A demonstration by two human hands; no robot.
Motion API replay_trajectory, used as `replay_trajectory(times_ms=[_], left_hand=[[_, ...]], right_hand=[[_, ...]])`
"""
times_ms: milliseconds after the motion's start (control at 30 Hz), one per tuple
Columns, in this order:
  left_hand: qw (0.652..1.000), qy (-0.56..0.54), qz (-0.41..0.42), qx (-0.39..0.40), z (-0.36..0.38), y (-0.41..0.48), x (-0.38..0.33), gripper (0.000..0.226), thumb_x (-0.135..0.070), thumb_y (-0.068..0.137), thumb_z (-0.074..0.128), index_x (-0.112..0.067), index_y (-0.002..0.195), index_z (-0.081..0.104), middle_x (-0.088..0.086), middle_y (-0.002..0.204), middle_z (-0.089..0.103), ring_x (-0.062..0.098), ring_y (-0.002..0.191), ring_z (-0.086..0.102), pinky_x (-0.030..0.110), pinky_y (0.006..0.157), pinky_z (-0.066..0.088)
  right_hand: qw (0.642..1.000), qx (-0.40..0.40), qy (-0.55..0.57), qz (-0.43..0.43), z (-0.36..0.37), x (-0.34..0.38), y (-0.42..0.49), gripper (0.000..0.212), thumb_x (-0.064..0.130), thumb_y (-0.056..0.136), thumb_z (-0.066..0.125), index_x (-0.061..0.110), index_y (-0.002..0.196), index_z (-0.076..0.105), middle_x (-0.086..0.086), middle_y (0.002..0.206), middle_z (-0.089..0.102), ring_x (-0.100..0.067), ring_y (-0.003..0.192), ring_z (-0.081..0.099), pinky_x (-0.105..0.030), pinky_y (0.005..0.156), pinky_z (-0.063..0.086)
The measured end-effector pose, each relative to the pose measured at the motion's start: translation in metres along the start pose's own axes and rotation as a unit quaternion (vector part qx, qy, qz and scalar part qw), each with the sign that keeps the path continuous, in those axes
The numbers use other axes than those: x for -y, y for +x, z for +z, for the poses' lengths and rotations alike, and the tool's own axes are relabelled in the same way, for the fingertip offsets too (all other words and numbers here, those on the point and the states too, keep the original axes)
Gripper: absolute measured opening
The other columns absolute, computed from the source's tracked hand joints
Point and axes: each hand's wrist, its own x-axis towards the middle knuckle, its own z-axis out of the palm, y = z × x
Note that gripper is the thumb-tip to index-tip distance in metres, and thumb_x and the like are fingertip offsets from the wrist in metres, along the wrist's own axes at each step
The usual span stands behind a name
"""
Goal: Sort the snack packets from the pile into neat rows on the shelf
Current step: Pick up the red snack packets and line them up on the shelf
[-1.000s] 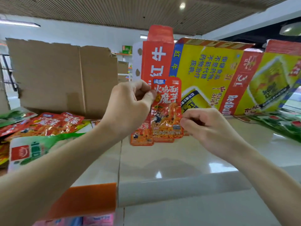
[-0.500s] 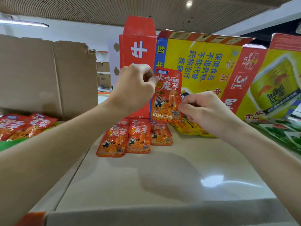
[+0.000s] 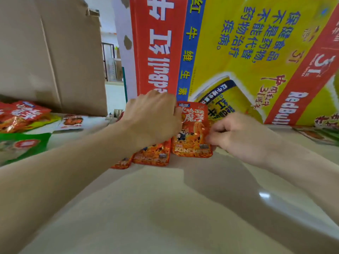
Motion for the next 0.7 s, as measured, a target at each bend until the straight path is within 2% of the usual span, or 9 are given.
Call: replay_trajectory(times_ms=[67,133,200,267,333,400,533,700], left_hand=[[1.0,0.017,0.004,0.023,0.003,-0.002,0.0,0.03,-0.043,0.097,0.044,-0.019,0.084,0.055,0.0,0.085,0.059,0.026,0.076,0.057,0.035,0.069,0.041],[0.999,0.029,0.008,0.043,0.006,-0.004,0.0,0.031,-0.044,0.096,0.045,-0.018,0.083,0.055,-0.001,0.084,0.059,0.025,0.077,0.057,0.035,0.071,0.043],[0.997,0.041,0.02,0.062,0.007,-0.005,0.002,0.033,-0.046,0.096,0.045,-0.018,0.083,0.055,-0.002,0.083,0.059,0.024,0.077,0.058,0.035,0.073,0.045],[0.995,0.052,0.031,0.084,0.009,-0.005,0.004,0.034,-0.049,0.095,0.045,-0.019,0.084,0.055,-0.002,0.085,0.058,0.025,0.08,0.058,0.036,0.075,0.046],[0.993,0.053,0.033,0.101,0.01,-0.005,0.005,0.034,-0.051,0.094,0.047,-0.02,0.082,0.055,-0.003,0.085,0.057,0.024,0.081,0.057,0.034,0.072,0.043],[0.993,0.035,0.034,0.108,0.012,-0.005,0.006,0.034,-0.048,0.093,0.051,-0.019,0.076,0.055,-0.004,0.082,0.058,0.022,0.077,0.058,0.032,0.068,0.043],[0.988,-0.065,0.037,0.134,0.015,-0.003,0.011,0.035,-0.034,0.093,0.057,-0.012,0.066,0.059,0.003,0.069,0.062,0.022,0.067,0.062,0.033,0.061,0.054],[0.986,-0.097,0.02,0.134,0.016,-0.003,0.014,0.03,-0.027,0.093,0.057,-0.008,0.07,0.062,0.008,0.073,0.063,0.02,0.067,0.058,0.025,0.054,0.043]], right_hand=[[1.0,0.013,-0.015,0.022,0.005,-0.003,0.002,0.021,0.021,0.087,0.062,0.001,0.083,0.068,-0.014,0.08,0.067,-0.027,0.079,0.062,-0.036,0.062,0.044],[0.999,0.026,-0.029,0.037,0.007,-0.004,0.001,0.02,0.02,0.085,0.062,0.001,0.083,0.067,-0.015,0.081,0.067,-0.03,0.079,0.062,-0.034,0.061,0.042],[0.997,0.032,-0.05,0.047,0.008,-0.004,0.001,0.021,0.02,0.084,0.061,0.0,0.081,0.065,-0.017,0.07,0.059,-0.033,0.069,0.055,-0.032,0.058,0.035],[0.995,0.03,-0.074,0.058,0.009,-0.003,0.0,0.022,0.021,0.084,0.061,-0.001,0.081,0.063,-0.006,0.061,0.045,-0.022,0.059,0.043,-0.031,0.056,0.03],[0.994,0.025,-0.089,0.063,0.009,-0.002,-0.001,0.024,0.022,0.084,0.06,-0.001,0.08,0.062,-0.001,0.059,0.04,-0.018,0.058,0.039,-0.031,0.054,0.027],[0.992,0.03,-0.1,0.065,0.009,0.0,-0.002,0.025,0.024,0.086,0.059,0.0,0.079,0.061,0.0,0.058,0.041,-0.018,0.058,0.039,-0.031,0.053,0.027],[0.992,0.039,-0.107,0.06,0.009,0.003,-0.004,0.025,0.026,0.087,0.057,0.003,0.078,0.062,0.001,0.058,0.044,-0.017,0.056,0.043,-0.029,0.049,0.029],[0.993,0.044,-0.098,0.051,0.011,0.004,-0.005,0.026,0.024,0.085,0.058,0.009,0.064,0.055,0.006,0.048,0.04,-0.012,0.049,0.038,-0.024,0.042,0.027]])
